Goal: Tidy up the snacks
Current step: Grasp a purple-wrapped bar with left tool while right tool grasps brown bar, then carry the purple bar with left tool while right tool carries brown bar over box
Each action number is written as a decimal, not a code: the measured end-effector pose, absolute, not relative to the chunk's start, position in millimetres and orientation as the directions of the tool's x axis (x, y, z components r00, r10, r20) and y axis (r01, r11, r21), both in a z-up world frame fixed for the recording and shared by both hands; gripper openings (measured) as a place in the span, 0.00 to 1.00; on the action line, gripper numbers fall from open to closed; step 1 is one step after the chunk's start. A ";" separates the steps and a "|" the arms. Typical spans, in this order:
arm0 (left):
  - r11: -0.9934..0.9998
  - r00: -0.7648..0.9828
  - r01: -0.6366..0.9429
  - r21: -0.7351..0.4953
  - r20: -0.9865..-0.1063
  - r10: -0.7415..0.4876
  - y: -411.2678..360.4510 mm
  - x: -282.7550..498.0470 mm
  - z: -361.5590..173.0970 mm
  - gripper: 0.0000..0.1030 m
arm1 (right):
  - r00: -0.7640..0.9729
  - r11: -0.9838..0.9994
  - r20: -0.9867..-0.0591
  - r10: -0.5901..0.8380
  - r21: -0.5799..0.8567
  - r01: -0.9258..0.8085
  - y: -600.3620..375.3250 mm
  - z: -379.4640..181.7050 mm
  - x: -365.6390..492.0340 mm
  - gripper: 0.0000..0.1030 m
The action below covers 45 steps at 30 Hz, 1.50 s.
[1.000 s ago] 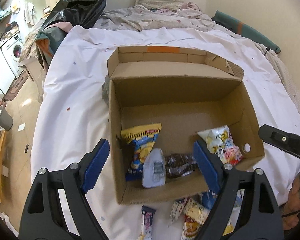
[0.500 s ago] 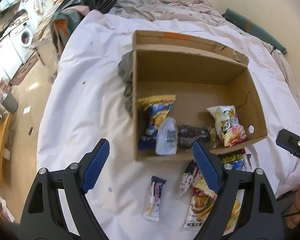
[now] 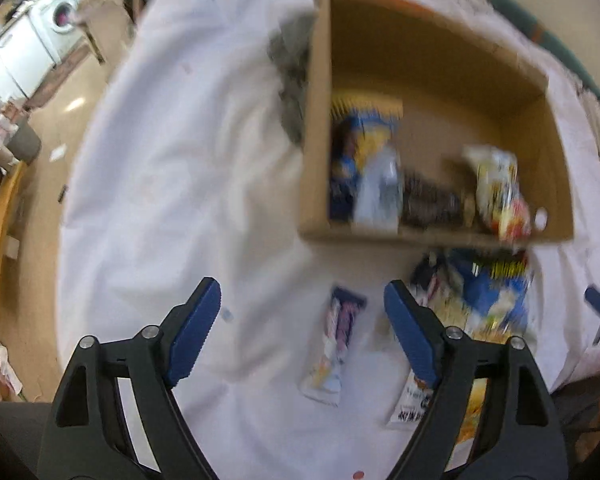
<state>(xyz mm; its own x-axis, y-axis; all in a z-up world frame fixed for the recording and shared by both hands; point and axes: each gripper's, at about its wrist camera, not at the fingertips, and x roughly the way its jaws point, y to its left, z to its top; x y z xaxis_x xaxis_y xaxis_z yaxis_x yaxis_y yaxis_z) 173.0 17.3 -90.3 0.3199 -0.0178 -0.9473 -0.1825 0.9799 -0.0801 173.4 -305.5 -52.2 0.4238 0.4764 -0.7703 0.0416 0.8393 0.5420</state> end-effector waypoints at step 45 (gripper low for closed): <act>0.986 0.365 -0.156 -0.065 -0.931 -0.004 6.9 139.7 -77.1 0.13 | 0.523 0.876 -0.792 0.315 0.455 0.161 -351.0 -45.6 172.2 0.14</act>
<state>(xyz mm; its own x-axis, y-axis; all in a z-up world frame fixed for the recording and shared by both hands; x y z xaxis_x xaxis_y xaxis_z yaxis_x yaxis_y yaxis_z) 139.7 6.9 -77.1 0.3646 -0.0040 -0.9312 -0.1563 0.9855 -0.0654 172.2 -351.0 -45.6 0.5227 0.3152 -0.7921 0.1611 0.8758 0.4549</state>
